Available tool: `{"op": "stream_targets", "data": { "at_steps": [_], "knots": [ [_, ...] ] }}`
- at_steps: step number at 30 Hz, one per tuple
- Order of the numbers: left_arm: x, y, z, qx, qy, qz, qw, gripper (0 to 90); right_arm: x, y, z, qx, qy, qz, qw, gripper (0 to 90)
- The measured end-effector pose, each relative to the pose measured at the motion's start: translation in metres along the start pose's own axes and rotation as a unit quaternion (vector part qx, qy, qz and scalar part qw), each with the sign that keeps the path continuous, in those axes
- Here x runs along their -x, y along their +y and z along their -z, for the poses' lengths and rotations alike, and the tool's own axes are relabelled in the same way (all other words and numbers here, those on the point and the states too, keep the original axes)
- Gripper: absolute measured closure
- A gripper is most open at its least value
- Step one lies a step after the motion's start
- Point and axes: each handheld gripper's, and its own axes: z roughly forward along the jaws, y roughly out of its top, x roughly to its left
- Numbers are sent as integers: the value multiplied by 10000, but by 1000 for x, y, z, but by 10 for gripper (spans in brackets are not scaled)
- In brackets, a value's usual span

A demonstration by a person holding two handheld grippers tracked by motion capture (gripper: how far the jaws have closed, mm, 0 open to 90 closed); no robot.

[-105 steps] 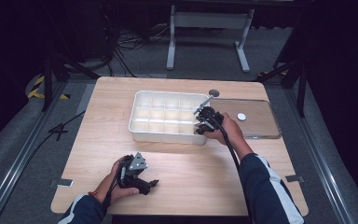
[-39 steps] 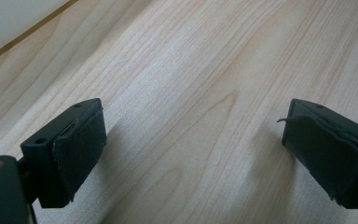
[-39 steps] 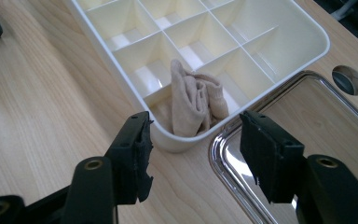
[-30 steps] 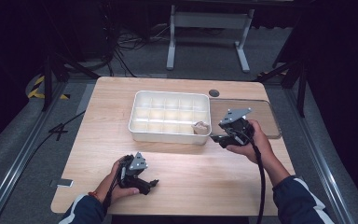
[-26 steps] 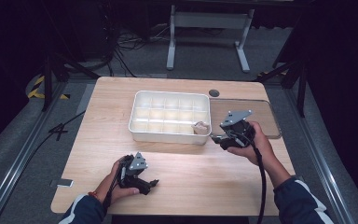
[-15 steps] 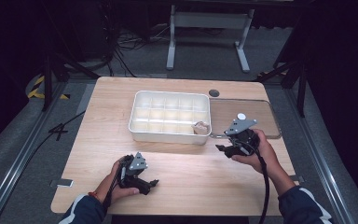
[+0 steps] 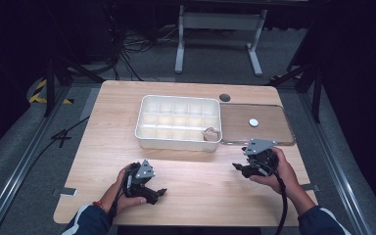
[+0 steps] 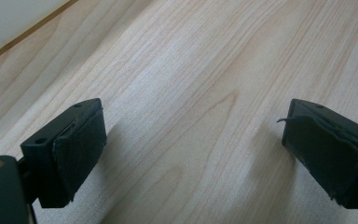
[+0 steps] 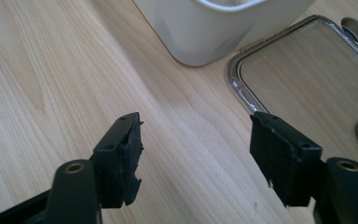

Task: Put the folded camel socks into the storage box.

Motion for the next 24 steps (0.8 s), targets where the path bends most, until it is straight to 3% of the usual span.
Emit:
{"op": "stream_targets", "data": {
  "at_steps": [11, 19, 21, 24],
  "knots": [
    [0, 0, 0, 1, 4, 1, 10000, 65, -4, -31, 0, 88, 134, -148, 9998, 329],
    [0, 0, 0, 1, 4, 1, 10000, 65, -7, -59, -1, 15, 92, -319, 9994, 329],
    [0, 0, 0, 0, -1, 2, 10000, 65, -8, -66, -1, -13, -39, -246, 9997, 329],
    [0, 0, 0, -1, 1, 1, 10000, 64, -6, -76, 0, 35, 44, -481, 9988, 326]
  ]
}}
